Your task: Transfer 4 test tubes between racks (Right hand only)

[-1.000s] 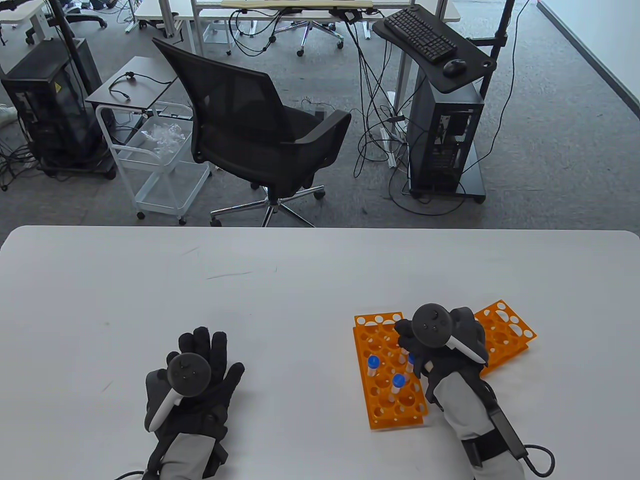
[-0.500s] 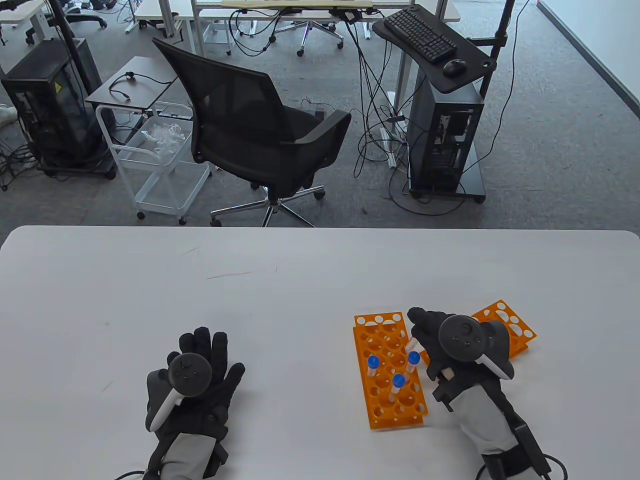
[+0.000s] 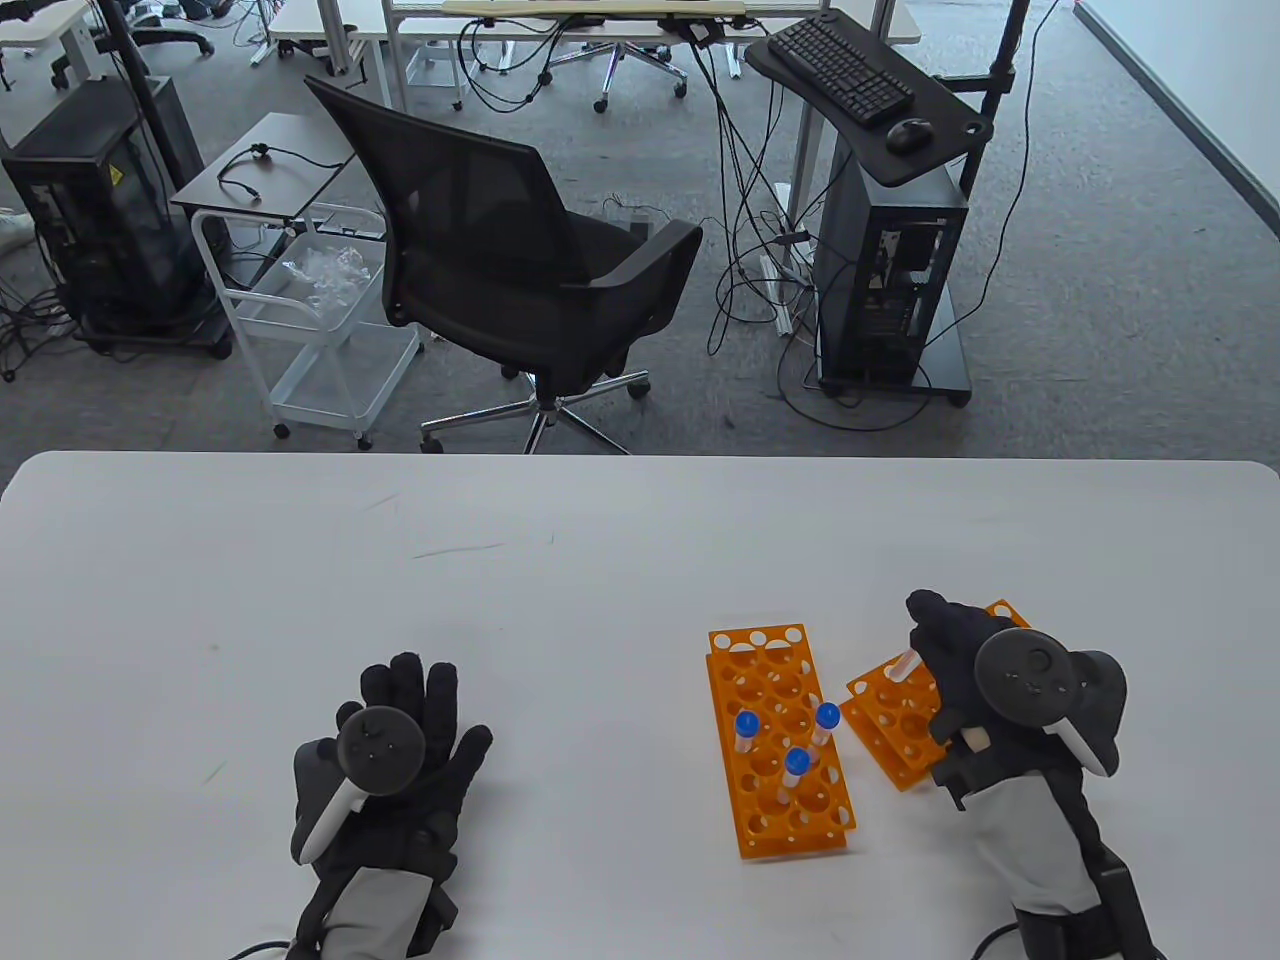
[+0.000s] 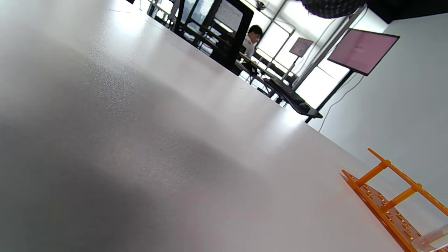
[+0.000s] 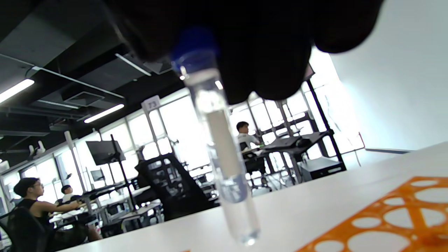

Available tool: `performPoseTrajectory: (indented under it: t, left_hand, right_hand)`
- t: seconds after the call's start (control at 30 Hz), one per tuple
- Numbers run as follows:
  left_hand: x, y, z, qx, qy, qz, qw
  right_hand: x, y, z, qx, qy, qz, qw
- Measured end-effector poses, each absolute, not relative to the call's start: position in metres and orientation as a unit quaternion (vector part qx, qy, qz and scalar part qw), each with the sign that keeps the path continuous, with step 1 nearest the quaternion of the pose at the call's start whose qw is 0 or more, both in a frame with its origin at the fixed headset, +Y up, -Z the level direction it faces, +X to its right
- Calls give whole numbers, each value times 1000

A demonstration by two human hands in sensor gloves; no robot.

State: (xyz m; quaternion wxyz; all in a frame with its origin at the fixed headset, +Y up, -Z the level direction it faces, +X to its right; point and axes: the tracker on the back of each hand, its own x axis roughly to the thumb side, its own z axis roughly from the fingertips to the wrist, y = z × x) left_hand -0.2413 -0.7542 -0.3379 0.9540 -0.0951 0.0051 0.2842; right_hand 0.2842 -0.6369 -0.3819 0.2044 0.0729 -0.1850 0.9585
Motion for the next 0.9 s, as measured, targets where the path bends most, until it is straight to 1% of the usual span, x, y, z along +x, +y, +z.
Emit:
performPoseTrajectory:
  t: [0.4,0.9]
  left_hand:
    - [-240,-755,-338,-98,3,280,955]
    - [-240,-754,-337,-100,7,281,955]
  right_hand:
    - [307,-643,-386,31,-184,967,172]
    - [310,-663,-399,17,-166,976,141]
